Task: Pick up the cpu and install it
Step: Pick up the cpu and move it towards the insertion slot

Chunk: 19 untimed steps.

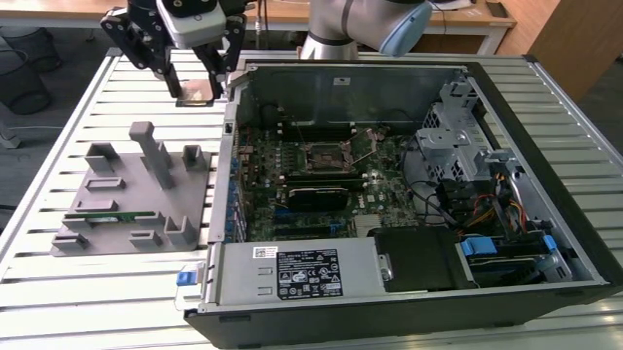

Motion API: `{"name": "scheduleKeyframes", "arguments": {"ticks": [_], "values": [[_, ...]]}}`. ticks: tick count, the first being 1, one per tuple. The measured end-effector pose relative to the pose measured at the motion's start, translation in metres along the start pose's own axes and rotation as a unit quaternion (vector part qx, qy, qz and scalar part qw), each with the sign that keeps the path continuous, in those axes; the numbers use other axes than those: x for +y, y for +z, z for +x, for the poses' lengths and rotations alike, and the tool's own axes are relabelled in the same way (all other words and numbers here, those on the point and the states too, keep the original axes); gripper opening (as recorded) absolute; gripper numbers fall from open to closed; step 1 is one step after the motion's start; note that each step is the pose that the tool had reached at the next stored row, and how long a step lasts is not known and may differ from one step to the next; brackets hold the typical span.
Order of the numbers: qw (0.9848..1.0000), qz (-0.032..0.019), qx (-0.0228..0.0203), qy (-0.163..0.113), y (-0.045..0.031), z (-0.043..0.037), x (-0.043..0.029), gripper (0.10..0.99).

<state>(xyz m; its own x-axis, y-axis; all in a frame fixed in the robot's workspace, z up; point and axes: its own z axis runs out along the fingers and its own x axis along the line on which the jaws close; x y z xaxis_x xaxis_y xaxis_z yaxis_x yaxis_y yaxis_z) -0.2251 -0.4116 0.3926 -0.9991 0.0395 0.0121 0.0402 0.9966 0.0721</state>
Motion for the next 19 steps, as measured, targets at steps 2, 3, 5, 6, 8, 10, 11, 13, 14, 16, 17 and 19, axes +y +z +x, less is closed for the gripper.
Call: {"name": "scheduleKeyframes", "arguments": {"ticks": [2, 3, 5, 6, 8, 10, 11, 13, 14, 16, 17, 19], "values": [[1.0, 0.0, 0.0, 0.0, 0.0001, -0.002, 0.0001, 0.537], [1.0, 0.0, 0.0, 0.0, 0.0001, -0.003, 0.0001, 0.537], [1.0, 0.0, 0.0, 0.0, 0.0002, -0.0051, 0.0002, 0.537], [1.0, 0.0, 0.0, 0.0, 0.0002, -0.0061, 0.0002, 0.537], [1.0, 0.0, 0.0, 0.0, 0.0003, -0.0081, 0.0003, 0.537], [1.0, 0.0, 0.0, 0.0, 0.0003, -0.0101, 0.0004, 0.537], [1.0, 0.0, 0.0, 0.0, 0.0004, -0.0111, 0.0004, 0.537], [1.0, 0.0, 0.0, 0.0, 0.0004, -0.0131, 0.0005, 0.537], [1.0, 0.0, 0.0, 0.0, 0.0004, -0.0141, 0.0005, 0.537], [1.0, 0.0, 0.0, 0.0, 0.0005, -0.0162, 0.0006, 0.537], [1.0, 0.0, 0.0, 0.0, 0.0005, -0.0173, 0.0006, 0.537], [1.0, 0.0, 0.0, 0.0, 0.0006, -0.0193, 0.0007, 0.537]]}}
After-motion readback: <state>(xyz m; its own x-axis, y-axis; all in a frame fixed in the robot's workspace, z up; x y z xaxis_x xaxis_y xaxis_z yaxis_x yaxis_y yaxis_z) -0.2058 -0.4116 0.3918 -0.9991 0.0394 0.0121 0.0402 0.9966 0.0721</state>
